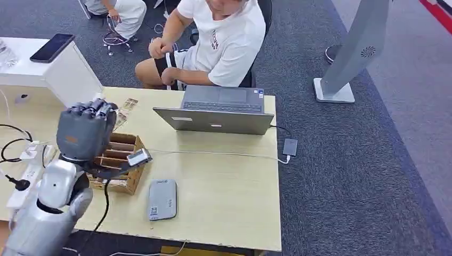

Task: Pass the card to the sensor for recognition and then transmit it.

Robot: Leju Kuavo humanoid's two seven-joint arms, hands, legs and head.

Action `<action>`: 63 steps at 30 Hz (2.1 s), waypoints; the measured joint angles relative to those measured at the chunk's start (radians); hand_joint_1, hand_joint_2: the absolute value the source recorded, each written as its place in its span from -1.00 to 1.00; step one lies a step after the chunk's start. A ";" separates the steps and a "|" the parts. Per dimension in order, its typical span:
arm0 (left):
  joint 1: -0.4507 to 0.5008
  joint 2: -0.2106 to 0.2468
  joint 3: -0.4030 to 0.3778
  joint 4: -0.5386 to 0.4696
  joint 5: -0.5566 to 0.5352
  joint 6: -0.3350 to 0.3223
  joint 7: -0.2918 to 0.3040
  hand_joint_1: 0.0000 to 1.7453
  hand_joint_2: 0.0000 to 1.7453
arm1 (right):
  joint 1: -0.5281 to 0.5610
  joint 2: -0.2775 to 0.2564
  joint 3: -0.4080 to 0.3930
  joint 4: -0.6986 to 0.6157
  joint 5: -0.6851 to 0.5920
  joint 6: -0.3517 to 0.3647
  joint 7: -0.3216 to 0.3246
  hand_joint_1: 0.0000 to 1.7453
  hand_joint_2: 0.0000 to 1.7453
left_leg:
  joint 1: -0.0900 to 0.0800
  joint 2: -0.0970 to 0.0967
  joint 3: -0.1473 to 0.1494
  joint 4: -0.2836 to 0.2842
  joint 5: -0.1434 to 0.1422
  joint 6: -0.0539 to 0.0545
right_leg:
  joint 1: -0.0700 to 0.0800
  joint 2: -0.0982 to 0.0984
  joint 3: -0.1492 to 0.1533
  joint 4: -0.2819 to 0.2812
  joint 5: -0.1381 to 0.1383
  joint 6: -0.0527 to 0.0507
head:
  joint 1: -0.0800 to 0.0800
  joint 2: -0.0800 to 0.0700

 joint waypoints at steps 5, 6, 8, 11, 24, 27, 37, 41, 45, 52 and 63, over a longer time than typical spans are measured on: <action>-0.153 0.038 0.061 0.134 -0.015 -0.018 -0.017 1.00 1.00 | -0.008 0.000 0.024 0.000 0.026 0.013 0.021 -1.00 -1.00 | 0.000 0.000 0.000 0.000 0.001 0.000 | 0.000 0.000 0.000 0.000 0.001 -0.002 | 0.001 0.000; -0.179 0.041 0.060 0.163 -0.019 -0.023 -0.018 1.00 1.00 | -0.010 0.000 0.029 0.000 0.028 0.013 0.023 -1.00 -1.00 | 0.000 0.000 0.000 0.000 0.001 0.000 | 0.000 0.000 0.000 0.000 0.001 -0.002 | 0.001 0.000; -0.224 0.044 0.061 0.217 -0.030 -0.024 -0.018 1.00 1.00 | -0.012 0.000 0.033 0.000 0.028 0.016 0.024 -1.00 -1.00 | 0.000 0.000 0.000 0.000 0.001 0.000 | 0.000 0.000 0.000 0.000 0.002 -0.002 | 0.001 0.000; -0.277 0.044 0.061 0.288 -0.033 -0.021 -0.017 1.00 1.00 | -0.015 0.000 0.038 0.000 0.028 0.019 0.026 -1.00 -1.00 | 0.000 0.001 0.000 0.000 0.001 0.000 | 0.000 0.001 0.000 0.000 0.002 -0.002 | 0.001 0.000; -0.323 0.027 0.060 0.383 -0.037 -0.002 -0.008 1.00 1.00 | -0.015 -0.002 0.040 0.000 0.024 0.014 0.021 -1.00 -1.00 | 0.000 0.001 0.000 0.000 0.001 0.000 | 0.000 0.001 -0.001 0.000 0.002 -0.002 | 0.001 0.000; -0.322 0.025 0.060 0.391 -0.034 0.004 -0.005 -1.00 1.00 | -0.015 -0.002 0.040 0.000 0.024 0.014 0.020 -1.00 -1.00 | 0.000 0.001 0.000 0.000 0.001 0.000 | 0.000 0.001 -0.001 0.000 0.002 -0.002 | 0.001 0.000; -0.263 0.018 0.061 0.386 -0.025 0.090 -0.003 -1.00 1.00 | -0.013 -0.003 0.040 0.000 0.018 0.013 0.015 -1.00 -1.00 | 0.000 0.002 0.000 0.000 0.001 0.000 | 0.000 0.001 -0.001 0.000 0.002 -0.002 | 0.001 0.000; -0.176 0.015 0.061 0.303 -0.027 0.100 -0.003 -1.00 1.00 | -0.006 -0.003 0.040 0.001 0.003 0.010 0.007 -1.00 -1.00 | 0.000 0.002 -0.001 0.000 0.000 0.000 | 0.000 0.002 -0.001 0.000 0.001 -0.002 | 0.001 0.000; -0.057 0.015 0.061 0.177 -0.046 0.082 -0.009 -1.00 1.00 | 0.003 -0.003 0.036 0.002 -0.015 0.005 -0.006 -1.00 -1.00 | 0.000 0.002 -0.001 0.000 0.000 0.000 | 0.000 0.002 -0.002 0.000 0.001 -0.002 | 0.001 0.000; 0.190 0.018 0.060 -0.055 -0.064 -0.010 -0.008 -1.00 1.00 | 0.013 -0.003 0.015 0.003 -0.048 -0.011 -0.022 -1.00 -1.00 | 0.000 0.004 -0.002 0.000 -0.001 0.000 | 0.000 0.003 -0.003 -0.001 0.001 -0.002 | 0.001 0.000; 0.340 0.054 0.059 -0.184 -0.048 -0.167 0.012 -1.00 1.00 | 0.017 -0.003 -0.015 0.004 -0.066 -0.019 -0.042 -1.00 -1.00 | 0.000 0.004 -0.002 0.000 -0.001 0.000 | 0.000 0.002 -0.003 0.000 0.001 -0.002 | 0.001 0.000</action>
